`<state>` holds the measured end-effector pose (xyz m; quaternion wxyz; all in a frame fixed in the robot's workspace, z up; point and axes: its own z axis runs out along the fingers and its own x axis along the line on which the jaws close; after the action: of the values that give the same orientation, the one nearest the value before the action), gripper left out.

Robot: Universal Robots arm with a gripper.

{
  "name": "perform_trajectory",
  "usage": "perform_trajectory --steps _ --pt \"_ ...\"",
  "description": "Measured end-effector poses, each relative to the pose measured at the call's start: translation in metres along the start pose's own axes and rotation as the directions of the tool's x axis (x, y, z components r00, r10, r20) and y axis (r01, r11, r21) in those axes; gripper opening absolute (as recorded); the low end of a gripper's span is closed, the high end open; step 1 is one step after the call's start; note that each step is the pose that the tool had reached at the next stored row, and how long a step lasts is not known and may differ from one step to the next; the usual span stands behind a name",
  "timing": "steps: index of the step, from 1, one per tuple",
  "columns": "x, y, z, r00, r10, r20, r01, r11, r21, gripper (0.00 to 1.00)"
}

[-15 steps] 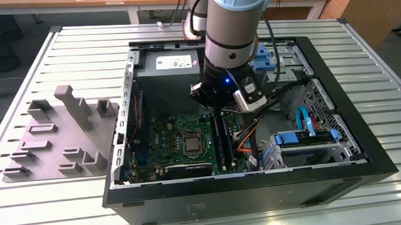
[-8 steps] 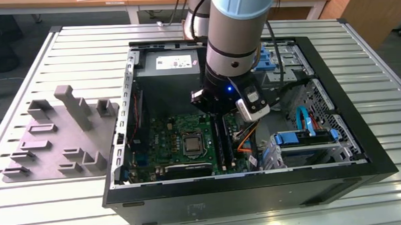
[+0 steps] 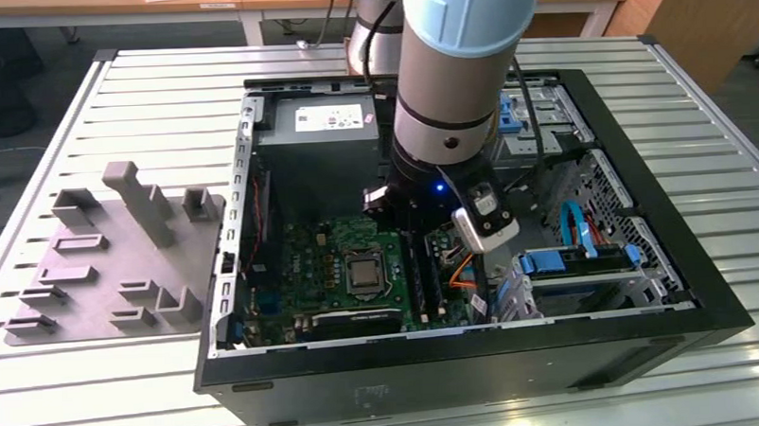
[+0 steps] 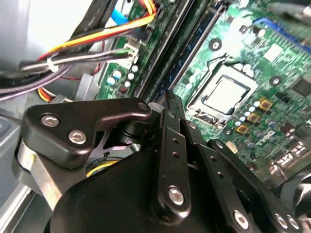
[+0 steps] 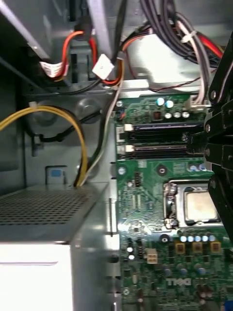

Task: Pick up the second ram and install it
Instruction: 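Press down the second ram until it locks into place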

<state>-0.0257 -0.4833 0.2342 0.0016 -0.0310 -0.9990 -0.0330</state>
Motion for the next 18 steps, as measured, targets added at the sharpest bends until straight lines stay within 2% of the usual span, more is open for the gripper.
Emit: perform_trajectory --steps 6,18 --pt "-0.0007 -0.0111 -0.0008 1.0000 0.000 0.0000 0.000 1.0000 0.0001 0.11" --pt "-0.0024 -0.0387 -0.0024 1.0000 0.000 0.0000 0.000 1.0000 0.0000 0.11"
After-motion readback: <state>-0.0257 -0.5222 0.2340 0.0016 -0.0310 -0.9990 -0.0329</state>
